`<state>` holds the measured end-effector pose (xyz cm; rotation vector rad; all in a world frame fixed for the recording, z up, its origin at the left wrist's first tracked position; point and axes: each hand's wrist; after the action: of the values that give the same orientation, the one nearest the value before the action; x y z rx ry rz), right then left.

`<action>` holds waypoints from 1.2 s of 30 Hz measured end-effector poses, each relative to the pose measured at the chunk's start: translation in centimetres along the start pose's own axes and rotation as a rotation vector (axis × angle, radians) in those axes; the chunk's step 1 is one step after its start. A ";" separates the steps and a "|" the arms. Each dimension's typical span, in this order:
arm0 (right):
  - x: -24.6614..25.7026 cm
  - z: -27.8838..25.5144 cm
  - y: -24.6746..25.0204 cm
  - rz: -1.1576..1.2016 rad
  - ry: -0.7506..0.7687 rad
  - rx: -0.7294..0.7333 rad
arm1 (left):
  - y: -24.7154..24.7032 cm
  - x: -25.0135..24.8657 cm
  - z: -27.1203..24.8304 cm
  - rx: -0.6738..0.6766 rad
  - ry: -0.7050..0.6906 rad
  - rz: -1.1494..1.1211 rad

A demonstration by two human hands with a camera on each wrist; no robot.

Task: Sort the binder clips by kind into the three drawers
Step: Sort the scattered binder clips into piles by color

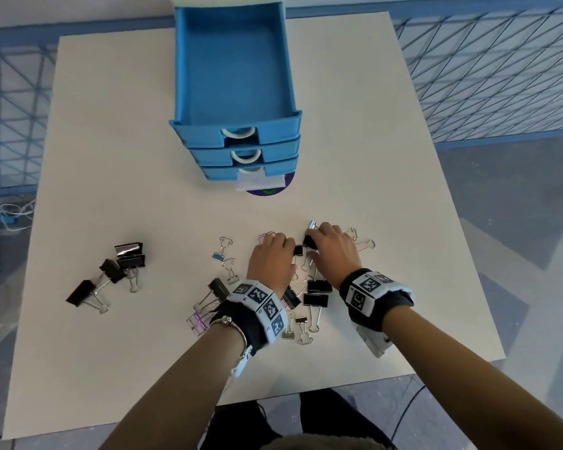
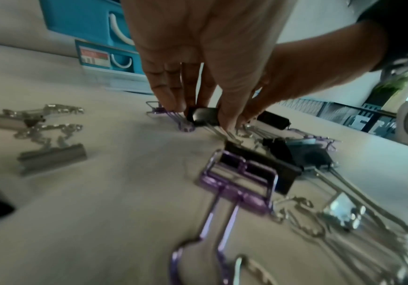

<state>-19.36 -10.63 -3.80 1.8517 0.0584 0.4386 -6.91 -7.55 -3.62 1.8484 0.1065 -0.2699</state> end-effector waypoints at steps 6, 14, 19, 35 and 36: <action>0.2 0.1 -0.9 0.017 0.011 -0.048 | -0.9 -0.5 0.1 -0.042 -0.003 0.076; -1.0 -1.2 1.5 0.366 -0.091 -0.221 | -0.9 -0.6 0.3 -0.113 0.024 -0.052; -4.3 -1.9 2.3 0.403 -0.241 -0.225 | 0.5 -0.6 -1.2 -0.181 0.154 -0.485; -5.7 -2.6 0.4 0.274 -0.398 -0.125 | -2.6 -5.1 -5.0 0.005 0.215 -0.069; -5.7 -2.6 0.4 0.280 -0.395 -0.125 | -2.8 -5.2 -5.0 -0.002 0.231 -0.035</action>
<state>-25.60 -9.85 -4.34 1.7963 -0.4909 0.2533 -11.87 -1.58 -3.63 1.8714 0.2983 -0.0795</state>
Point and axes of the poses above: each hand's wrist, its own z-axis towards the middle knuckle, its own y-axis out of the back of the hand, x = y × z, and after that the axes turned 7 degrees about -x, right-handed
